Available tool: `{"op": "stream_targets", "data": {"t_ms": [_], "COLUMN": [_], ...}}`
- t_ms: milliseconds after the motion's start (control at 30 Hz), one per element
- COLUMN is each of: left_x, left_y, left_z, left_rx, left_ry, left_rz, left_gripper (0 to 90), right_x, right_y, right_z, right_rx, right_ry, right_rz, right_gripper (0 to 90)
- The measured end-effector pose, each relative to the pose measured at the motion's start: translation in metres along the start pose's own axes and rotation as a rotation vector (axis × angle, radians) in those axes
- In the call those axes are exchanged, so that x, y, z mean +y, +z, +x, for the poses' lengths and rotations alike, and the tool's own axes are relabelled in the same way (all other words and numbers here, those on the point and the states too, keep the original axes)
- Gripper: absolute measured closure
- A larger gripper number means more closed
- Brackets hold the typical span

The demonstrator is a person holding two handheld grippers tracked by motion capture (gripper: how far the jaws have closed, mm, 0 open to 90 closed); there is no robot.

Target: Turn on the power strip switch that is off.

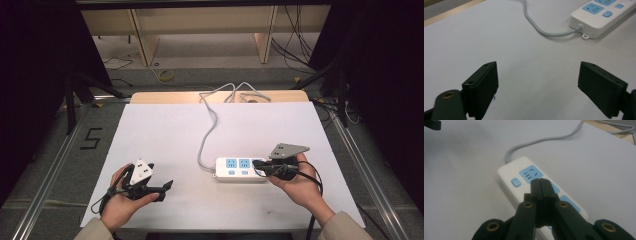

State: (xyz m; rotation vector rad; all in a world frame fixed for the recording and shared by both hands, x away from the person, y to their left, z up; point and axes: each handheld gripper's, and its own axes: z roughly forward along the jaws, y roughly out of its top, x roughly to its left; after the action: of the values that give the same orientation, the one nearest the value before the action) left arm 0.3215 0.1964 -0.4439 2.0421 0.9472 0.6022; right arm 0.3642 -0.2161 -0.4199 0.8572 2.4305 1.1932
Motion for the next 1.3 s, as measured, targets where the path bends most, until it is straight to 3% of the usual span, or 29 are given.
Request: {"op": "stream_targets", "data": {"t_ms": [1300], "left_x": [0.0], "left_y": [0.0], "left_z": [-0.001], "left_rx": [-0.003], "left_ry": [0.007], "left_rz": [0.004], "left_gripper": [16.6], "right_x": [0.016], "right_y": [0.03], "right_z": [0.009], "right_rx": [0.041], "right_ry": [-0.028], "right_rz": [0.057], "right_gripper": [90.0]}}
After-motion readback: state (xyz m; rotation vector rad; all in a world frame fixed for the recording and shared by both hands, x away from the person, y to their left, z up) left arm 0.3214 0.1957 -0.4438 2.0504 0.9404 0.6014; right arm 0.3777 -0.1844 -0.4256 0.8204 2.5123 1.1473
